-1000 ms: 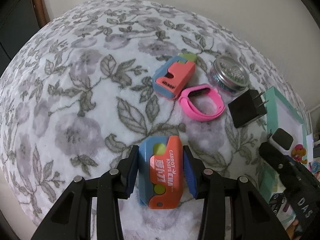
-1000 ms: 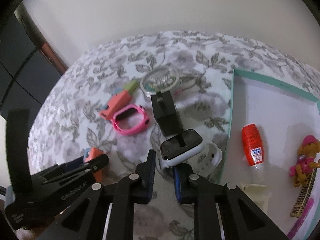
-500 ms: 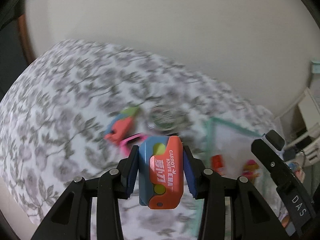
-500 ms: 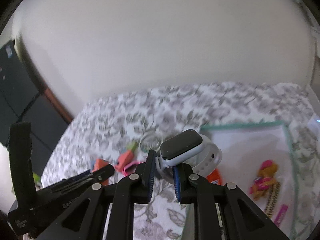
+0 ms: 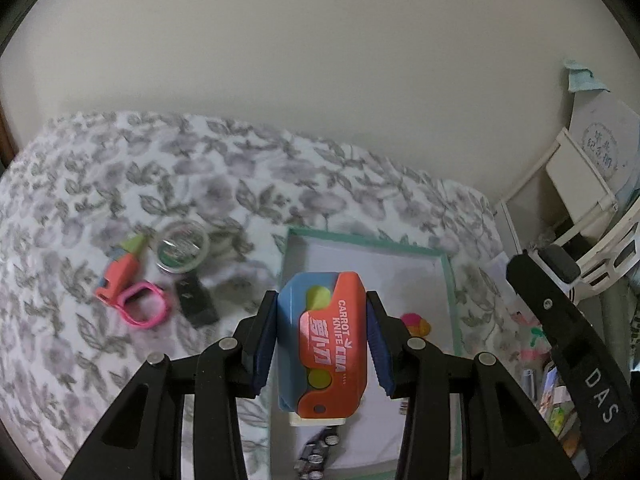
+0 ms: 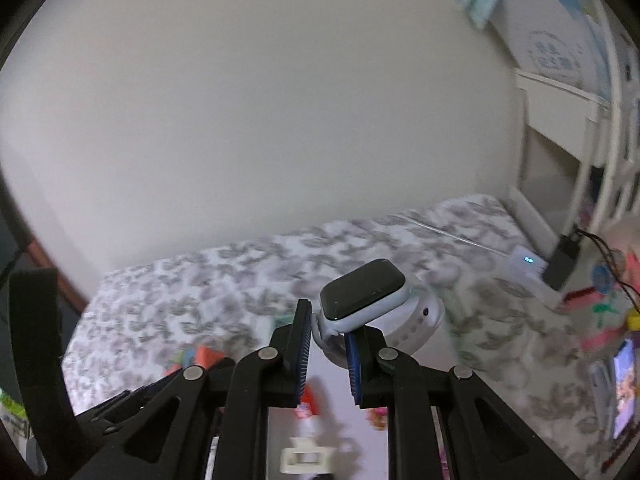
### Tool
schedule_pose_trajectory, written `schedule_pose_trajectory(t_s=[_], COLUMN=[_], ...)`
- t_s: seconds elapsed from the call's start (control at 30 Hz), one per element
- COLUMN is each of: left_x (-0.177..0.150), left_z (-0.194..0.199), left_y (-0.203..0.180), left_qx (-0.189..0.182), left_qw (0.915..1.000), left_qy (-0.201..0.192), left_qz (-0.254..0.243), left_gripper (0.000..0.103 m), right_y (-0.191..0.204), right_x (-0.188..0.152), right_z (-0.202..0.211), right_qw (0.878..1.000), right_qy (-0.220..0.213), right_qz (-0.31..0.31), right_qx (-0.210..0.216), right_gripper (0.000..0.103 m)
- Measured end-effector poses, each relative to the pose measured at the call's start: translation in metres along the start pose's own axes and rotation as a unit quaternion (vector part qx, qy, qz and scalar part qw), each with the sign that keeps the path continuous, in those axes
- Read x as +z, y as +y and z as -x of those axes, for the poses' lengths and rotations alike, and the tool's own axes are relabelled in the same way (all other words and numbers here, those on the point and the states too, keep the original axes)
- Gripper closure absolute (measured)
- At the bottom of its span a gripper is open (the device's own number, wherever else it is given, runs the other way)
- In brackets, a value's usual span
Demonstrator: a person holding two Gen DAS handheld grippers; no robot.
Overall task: Organize rigid objects
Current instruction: 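Carry the carrot-knife toy and white smartwatch over the tray with both tools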
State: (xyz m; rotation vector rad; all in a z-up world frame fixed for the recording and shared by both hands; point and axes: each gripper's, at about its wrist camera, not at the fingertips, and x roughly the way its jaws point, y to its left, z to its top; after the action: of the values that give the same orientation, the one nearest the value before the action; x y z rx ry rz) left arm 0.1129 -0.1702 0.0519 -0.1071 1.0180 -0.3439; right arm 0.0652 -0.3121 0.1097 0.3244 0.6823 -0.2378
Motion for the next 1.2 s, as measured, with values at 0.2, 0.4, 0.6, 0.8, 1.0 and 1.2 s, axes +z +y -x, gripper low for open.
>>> schedule_pose_trajectory(t_s=[0.2, 0.4, 0.6, 0.8, 1.0, 1.2], left_x=[-0.003, -0.01, -0.02, -0.031, -0.035, -0.037], left_z=[-0.016, -0.036, -0.055, -0.072, -0.084, -0.092], left_y=[-0.02, -0.021, -0.013, -0.015, -0.014, -0.007], left_qx=[-0.006, -0.007, 0.005, 0.002, 0.017, 0.019], left_qw=[0.9998, 0.9995, 0.9988, 0.9978, 0.9966, 0.996], left_qy=[0.008, 0.025, 0.044, 0.056, 0.066, 0.078], left_qz=[-0.015, -0.02, -0.02, -0.035, -0.047, -0.039], left_gripper=[0.059, 0.059, 0.059, 0.059, 0.059, 0.059], right_y=[-0.035, -0.075, -0.088, -0.091, -0.085, -0.076], right_x=[-0.006, -0.016, -0.025, -0.045, -0.064, -0.079], right_z=[-0.014, -0.029, -0.042, -0.069, -0.092, -0.108], right_qw=[0.998, 0.992, 0.987, 0.983, 0.979, 0.977], right_qy=[0.021, 0.049, 0.068, 0.109, 0.145, 0.177], right_qz=[-0.018, -0.081, -0.094, -0.089, -0.066, -0.059], right_qx=[-0.059, -0.088, -0.114, -0.121, -0.126, -0.103], right_gripper=[0.086, 0.086, 0.086, 0.086, 0.086, 0.086])
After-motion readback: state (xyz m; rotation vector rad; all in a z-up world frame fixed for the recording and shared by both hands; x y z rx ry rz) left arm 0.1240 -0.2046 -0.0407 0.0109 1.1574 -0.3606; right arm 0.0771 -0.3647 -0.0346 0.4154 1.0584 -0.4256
